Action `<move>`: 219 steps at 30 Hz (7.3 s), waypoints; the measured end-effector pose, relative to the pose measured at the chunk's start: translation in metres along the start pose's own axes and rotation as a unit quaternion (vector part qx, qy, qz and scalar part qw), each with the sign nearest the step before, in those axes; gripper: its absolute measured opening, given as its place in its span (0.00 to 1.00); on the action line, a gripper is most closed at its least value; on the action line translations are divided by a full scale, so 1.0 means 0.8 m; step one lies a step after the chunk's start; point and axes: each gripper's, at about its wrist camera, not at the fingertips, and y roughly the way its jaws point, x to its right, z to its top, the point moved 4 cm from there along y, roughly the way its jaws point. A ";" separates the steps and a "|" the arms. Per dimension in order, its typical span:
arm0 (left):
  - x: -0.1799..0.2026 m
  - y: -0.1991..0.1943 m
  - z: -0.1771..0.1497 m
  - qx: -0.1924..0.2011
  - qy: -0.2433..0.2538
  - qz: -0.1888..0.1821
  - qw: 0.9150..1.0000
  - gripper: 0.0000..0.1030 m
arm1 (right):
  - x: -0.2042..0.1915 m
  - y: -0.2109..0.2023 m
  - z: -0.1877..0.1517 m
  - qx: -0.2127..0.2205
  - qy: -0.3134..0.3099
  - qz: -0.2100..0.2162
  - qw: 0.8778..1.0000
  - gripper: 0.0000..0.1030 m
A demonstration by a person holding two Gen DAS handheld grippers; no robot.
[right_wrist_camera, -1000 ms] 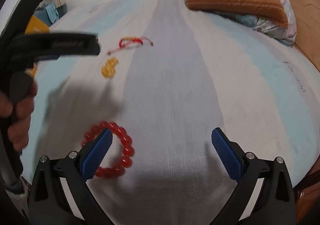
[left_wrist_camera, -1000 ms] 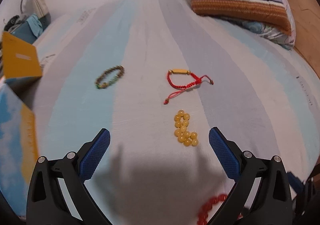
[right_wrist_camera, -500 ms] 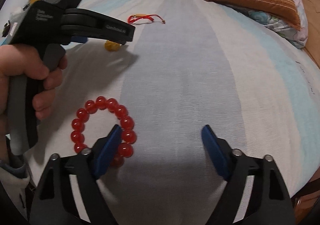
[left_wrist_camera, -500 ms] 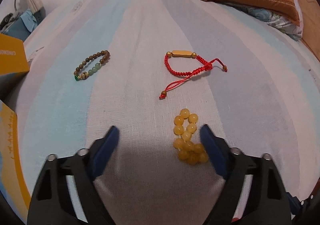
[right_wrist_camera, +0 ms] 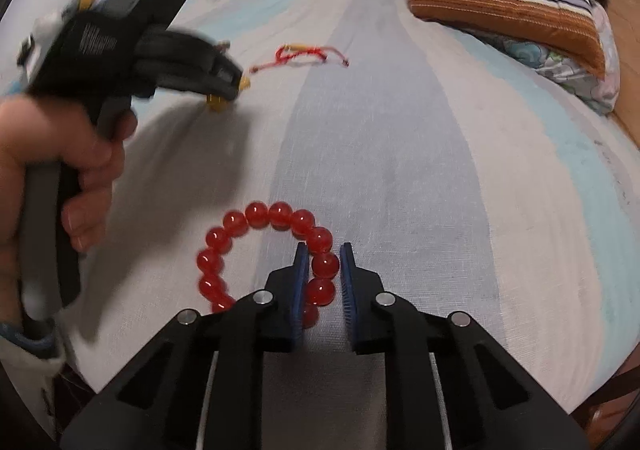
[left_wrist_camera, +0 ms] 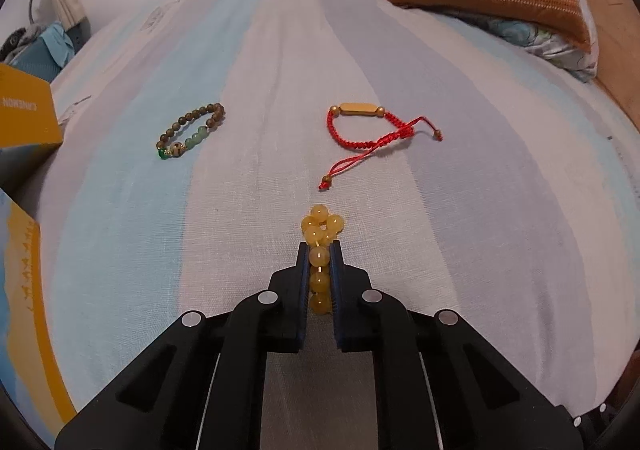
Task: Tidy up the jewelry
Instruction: 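Grasp the yellow amber beads with the left tool while the right tool grasps the red bead bracelet, then carry the amber beads and red bead bracelet with both tools into the white box, then open both tools to drop the amber beads and red bracelet in the box, then move both open tools back over the last two bracelets on the bed, then grasp the wooden-green bead bracelet with the left tool while the right tool grasps the red string bracelet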
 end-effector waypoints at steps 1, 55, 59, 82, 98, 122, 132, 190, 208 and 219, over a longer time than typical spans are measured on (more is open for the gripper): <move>0.000 -0.002 0.000 0.001 0.000 -0.002 1.000 0.08 | 0.001 0.000 0.001 0.000 0.002 0.004 1.000 0.13; -0.079 -0.155 -0.028 0.052 -0.019 -0.008 0.998 0.09 | 0.010 -0.092 0.099 0.083 0.046 -0.010 0.995 0.13; -0.103 -0.178 -0.027 0.060 -0.025 0.003 0.998 0.09 | -0.013 -0.111 0.123 0.085 0.040 0.001 0.996 0.13; -0.341 -0.300 -0.043 0.102 -0.122 0.090 0.983 0.09 | -0.276 -0.180 0.229 0.136 -0.057 0.081 0.986 0.12; -0.479 -0.280 -0.142 0.062 -0.197 0.125 0.970 0.09 | -0.451 -0.133 0.191 0.097 -0.135 0.154 0.974 0.12; -0.515 -0.238 -0.182 0.025 -0.220 0.126 0.967 0.12 | -0.496 -0.071 0.148 0.034 -0.157 0.134 0.978 0.13; -0.506 -0.262 -0.175 0.051 -0.222 0.137 0.964 0.46 | -0.467 -0.101 0.162 0.068 -0.141 0.124 0.980 0.57; -0.174 0.054 0.128 0.028 -0.091 0.057 0.994 0.94 | -0.019 0.160 0.251 0.007 -0.021 -0.025 0.999 0.93; -0.191 0.108 0.122 0.009 -0.097 0.045 0.994 0.73 | -0.034 0.192 0.237 -0.011 -0.038 -0.013 0.999 0.64; -0.189 0.104 0.119 0.004 -0.096 0.032 0.995 0.32 | -0.038 0.190 0.238 -0.012 -0.043 -0.005 0.999 0.35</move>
